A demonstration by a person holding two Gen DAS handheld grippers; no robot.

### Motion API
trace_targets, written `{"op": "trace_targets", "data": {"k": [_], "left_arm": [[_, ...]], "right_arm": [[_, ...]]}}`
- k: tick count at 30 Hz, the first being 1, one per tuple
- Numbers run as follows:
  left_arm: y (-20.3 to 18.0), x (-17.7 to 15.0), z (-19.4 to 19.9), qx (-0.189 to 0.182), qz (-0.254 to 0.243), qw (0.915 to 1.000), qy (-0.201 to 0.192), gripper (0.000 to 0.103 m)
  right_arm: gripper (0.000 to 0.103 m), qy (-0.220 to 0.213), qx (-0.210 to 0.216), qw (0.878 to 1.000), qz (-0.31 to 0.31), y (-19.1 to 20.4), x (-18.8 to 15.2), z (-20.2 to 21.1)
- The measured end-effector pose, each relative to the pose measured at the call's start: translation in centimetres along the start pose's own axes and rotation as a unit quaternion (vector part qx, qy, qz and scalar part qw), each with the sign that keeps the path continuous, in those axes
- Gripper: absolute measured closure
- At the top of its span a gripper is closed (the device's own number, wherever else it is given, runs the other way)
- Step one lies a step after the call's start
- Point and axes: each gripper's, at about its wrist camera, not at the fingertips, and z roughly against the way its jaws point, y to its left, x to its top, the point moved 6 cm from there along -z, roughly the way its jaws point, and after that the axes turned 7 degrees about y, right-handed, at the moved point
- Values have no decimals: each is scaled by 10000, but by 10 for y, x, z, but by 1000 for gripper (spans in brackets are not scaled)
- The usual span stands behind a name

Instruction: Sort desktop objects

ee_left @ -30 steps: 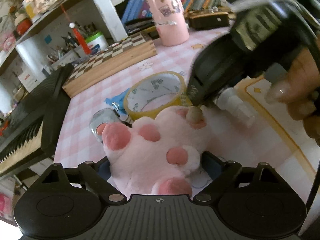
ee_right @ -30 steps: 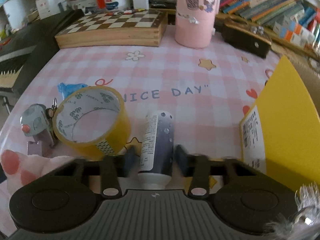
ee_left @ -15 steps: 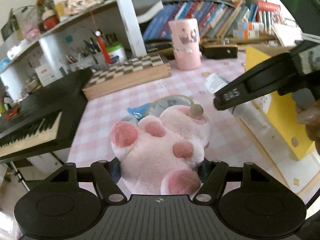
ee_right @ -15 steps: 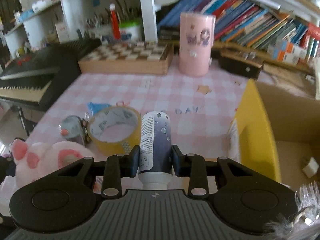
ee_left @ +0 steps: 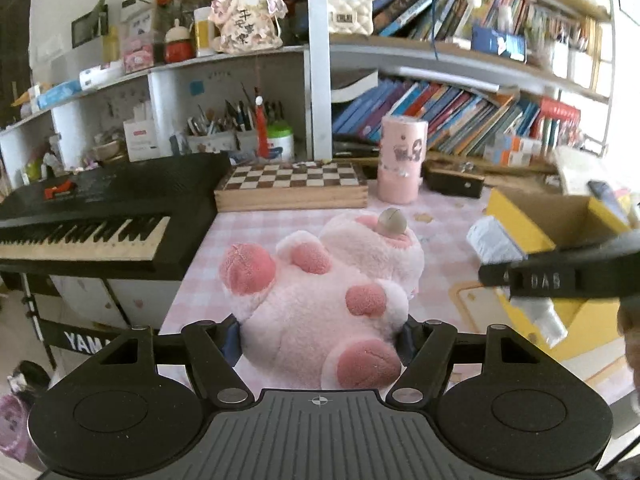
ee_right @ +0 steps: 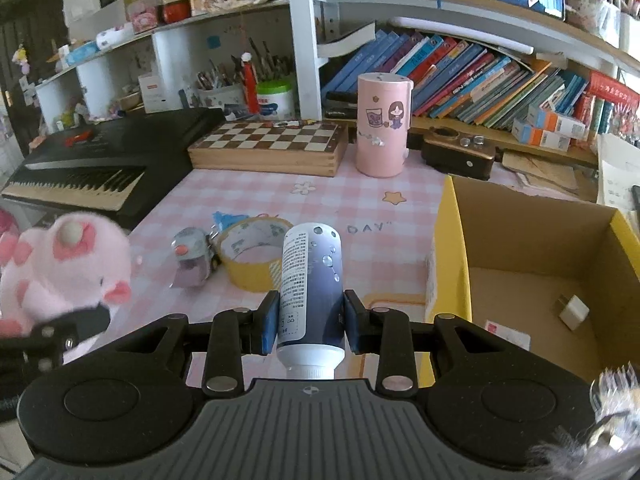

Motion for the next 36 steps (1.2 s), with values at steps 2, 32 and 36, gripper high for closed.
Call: {"op": "trace_targets", "data": {"k": [2,32,36], "left_arm": [[-2,-6,7,-74,12,10000,-9,33],[-38,-85,77,-874,-486,9938,477,32],[-52,-90,78,-1088,-698,9901,545,32]], "right_arm": [[72,12,12,10000,16,5,-11,9],[72,570,-43,9965,-614,25,-140,90],[72,596,-192,9942,-877,14,-155,99]]}}
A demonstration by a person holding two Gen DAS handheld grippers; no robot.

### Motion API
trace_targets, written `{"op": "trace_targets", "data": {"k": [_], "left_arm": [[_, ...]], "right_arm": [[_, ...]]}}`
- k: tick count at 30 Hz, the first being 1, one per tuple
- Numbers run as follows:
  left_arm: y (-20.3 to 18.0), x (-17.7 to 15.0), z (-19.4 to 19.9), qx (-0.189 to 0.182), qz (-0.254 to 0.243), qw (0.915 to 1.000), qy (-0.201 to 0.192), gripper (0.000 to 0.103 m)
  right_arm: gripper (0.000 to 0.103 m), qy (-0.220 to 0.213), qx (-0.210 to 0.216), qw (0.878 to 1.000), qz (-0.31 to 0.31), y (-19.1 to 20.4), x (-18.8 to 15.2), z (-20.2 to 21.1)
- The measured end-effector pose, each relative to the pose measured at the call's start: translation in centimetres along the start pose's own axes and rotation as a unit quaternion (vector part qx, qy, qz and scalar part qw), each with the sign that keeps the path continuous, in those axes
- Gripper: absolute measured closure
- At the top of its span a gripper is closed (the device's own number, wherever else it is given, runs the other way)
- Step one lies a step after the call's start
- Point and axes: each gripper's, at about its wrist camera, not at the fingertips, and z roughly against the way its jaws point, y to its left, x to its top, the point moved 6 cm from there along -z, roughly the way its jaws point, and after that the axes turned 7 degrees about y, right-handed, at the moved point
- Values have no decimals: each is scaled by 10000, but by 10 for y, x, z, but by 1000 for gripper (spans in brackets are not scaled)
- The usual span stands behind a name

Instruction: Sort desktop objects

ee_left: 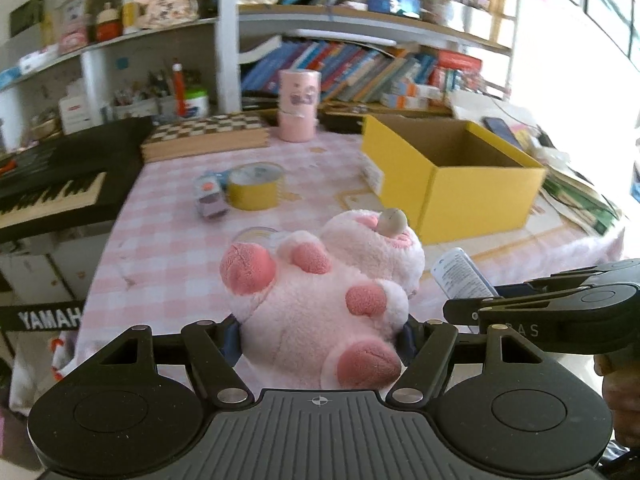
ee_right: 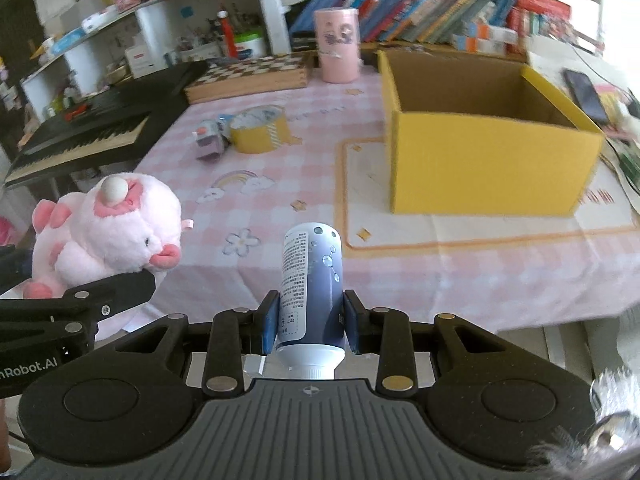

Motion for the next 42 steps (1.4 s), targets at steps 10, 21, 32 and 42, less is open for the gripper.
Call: {"op": "trace_targets", "data": {"k": [10,21,32,42], "left_arm": [[-40,0,-5,-468,-713,9963,56,33],[-63,2,-17,-929,-931,9912,145,33],[-76,10,-26,-1039,-1087,9885,154,33],[-87,24,-41,-1041,-1121,9881,181,33]], "right_arm": [[72,22,-335,9977,-583,-28,-22,15],[72,88,-713,9934,-900,-51,-35,27],[72,64,-818,9908,-1076,-68,-33,28],[72,98,-813,9907,-1083,-87,-19,21]]}}
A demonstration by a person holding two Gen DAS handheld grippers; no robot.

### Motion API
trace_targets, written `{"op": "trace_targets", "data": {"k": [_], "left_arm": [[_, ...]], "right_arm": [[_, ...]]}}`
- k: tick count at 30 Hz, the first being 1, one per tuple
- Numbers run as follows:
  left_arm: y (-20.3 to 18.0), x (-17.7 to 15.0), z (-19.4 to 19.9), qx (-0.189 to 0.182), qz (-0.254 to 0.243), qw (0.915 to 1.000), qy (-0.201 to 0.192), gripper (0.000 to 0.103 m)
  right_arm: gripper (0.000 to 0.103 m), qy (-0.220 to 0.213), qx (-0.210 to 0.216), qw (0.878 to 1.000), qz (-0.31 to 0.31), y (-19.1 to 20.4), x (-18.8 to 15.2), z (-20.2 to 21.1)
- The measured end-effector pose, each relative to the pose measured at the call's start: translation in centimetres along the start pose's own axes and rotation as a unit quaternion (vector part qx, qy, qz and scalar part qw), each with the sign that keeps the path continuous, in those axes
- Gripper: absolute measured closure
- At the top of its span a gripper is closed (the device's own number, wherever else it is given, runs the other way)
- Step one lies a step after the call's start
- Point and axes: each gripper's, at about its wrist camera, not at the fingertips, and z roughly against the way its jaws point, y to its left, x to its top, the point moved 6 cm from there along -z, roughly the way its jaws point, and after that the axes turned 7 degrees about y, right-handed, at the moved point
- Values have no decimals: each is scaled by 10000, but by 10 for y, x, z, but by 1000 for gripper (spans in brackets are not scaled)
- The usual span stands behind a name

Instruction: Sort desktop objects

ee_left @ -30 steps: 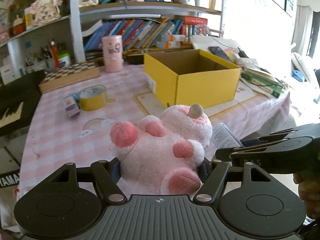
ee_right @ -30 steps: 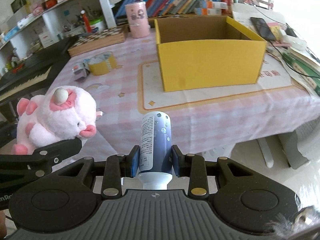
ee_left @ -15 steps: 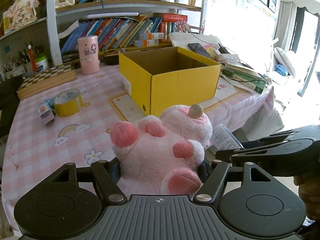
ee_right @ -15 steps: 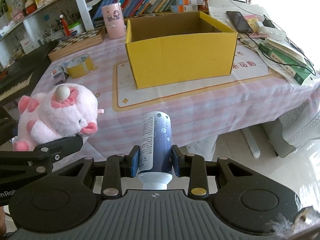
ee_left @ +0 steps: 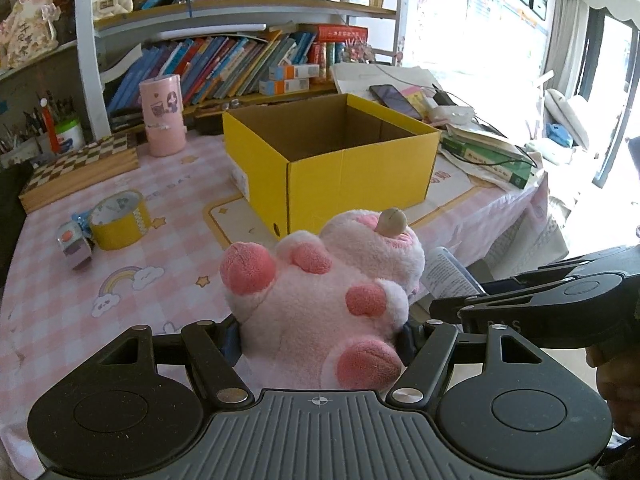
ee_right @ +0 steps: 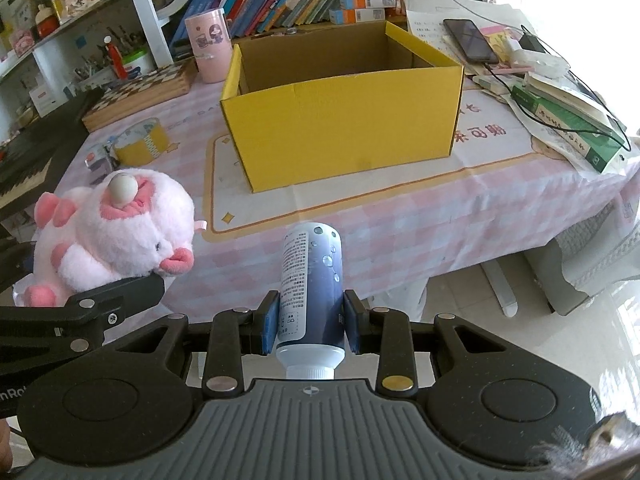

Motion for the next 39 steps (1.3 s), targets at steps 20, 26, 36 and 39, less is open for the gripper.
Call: {"op": "trace_targets", "data": {"k": [20,26,36,39], "left_arm": [[-32,62,-36,37,-147,9990,-409,33],[-37,101,-41,146,-86,9963,-843,33],[-36,165,-54,648,89,9881,-1391,33],[-34,180,-64,888,84,9857,-1431,32]], "right_arm": [[72,-219,8,9997,135,-55,63,-15],[72,-683,128,9973,225,-74,103,-7],[72,-1296,403,9895,502,-100,182,0],[72,-1465,454,9863,605,-105,206,-1]]}}
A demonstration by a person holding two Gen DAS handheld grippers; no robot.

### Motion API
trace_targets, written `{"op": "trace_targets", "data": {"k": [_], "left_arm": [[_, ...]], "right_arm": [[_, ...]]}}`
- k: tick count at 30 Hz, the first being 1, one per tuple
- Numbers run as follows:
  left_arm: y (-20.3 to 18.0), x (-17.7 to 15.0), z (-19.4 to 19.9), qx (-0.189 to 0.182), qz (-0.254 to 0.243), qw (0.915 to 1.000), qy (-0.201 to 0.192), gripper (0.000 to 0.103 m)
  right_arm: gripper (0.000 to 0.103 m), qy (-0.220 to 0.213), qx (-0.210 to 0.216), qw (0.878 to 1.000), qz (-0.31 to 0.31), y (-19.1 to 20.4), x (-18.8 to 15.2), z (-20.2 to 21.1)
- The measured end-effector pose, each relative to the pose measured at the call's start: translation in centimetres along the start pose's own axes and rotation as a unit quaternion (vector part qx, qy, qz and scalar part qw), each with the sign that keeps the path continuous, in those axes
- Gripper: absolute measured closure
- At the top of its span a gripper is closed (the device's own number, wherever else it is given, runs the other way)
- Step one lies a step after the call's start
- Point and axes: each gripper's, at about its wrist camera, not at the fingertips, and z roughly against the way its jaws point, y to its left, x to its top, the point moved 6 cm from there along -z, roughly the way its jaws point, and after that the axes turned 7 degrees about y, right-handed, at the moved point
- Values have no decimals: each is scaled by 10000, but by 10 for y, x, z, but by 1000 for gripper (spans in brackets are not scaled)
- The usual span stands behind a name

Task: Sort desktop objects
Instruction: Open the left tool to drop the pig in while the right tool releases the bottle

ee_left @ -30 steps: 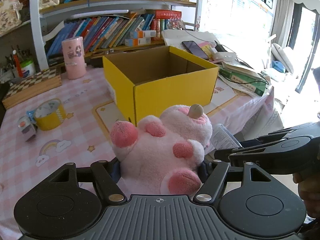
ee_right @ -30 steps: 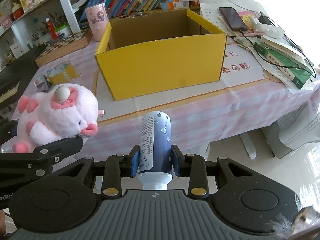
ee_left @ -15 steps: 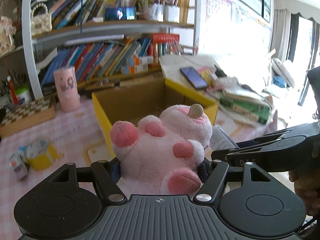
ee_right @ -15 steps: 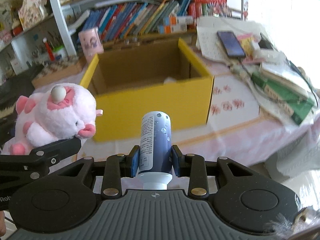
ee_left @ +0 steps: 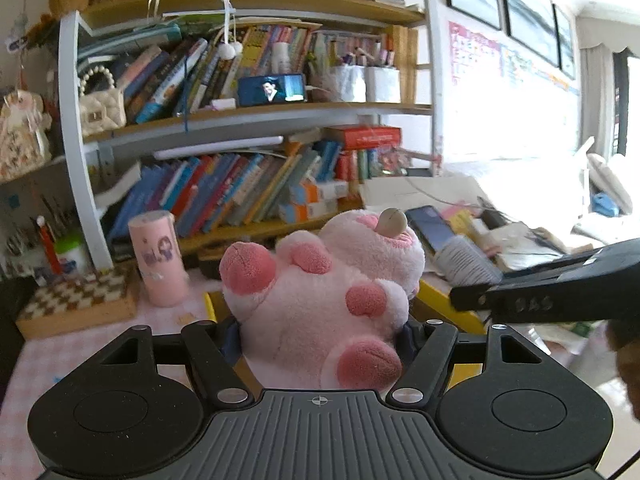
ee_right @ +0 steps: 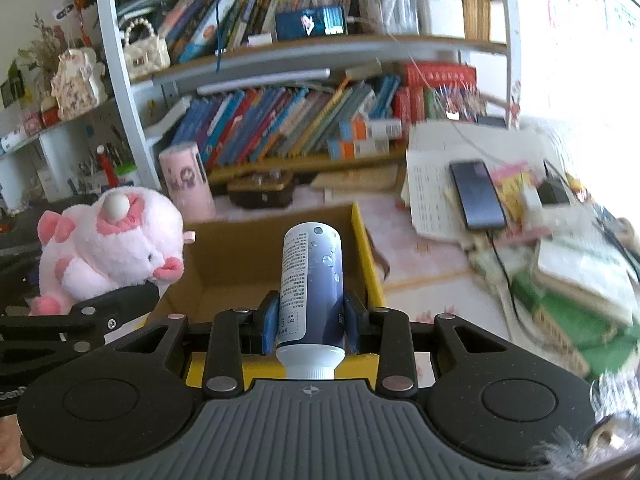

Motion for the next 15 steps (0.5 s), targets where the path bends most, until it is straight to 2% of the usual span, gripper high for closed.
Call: {"op": "trace_targets", "data": {"k": [4,8,12,15], "left_arm": [[0,2,-29,276,-56,9994,211,32],[-7,-13,-65,612,-484,9943,727,32],[-15,-30,-89,576,-594,9888,1244,32],[-12,-34,-96,499,-314,9885,1395,32]], "right_arm": [[72,-83,35,9999,134,-11,20,-14],[72,-29,93,9992,386,-14,33,-34],[73,68,237,9981,566,-13,42,-61],[73,241,446,9956,793,-6,47,-84]]}}
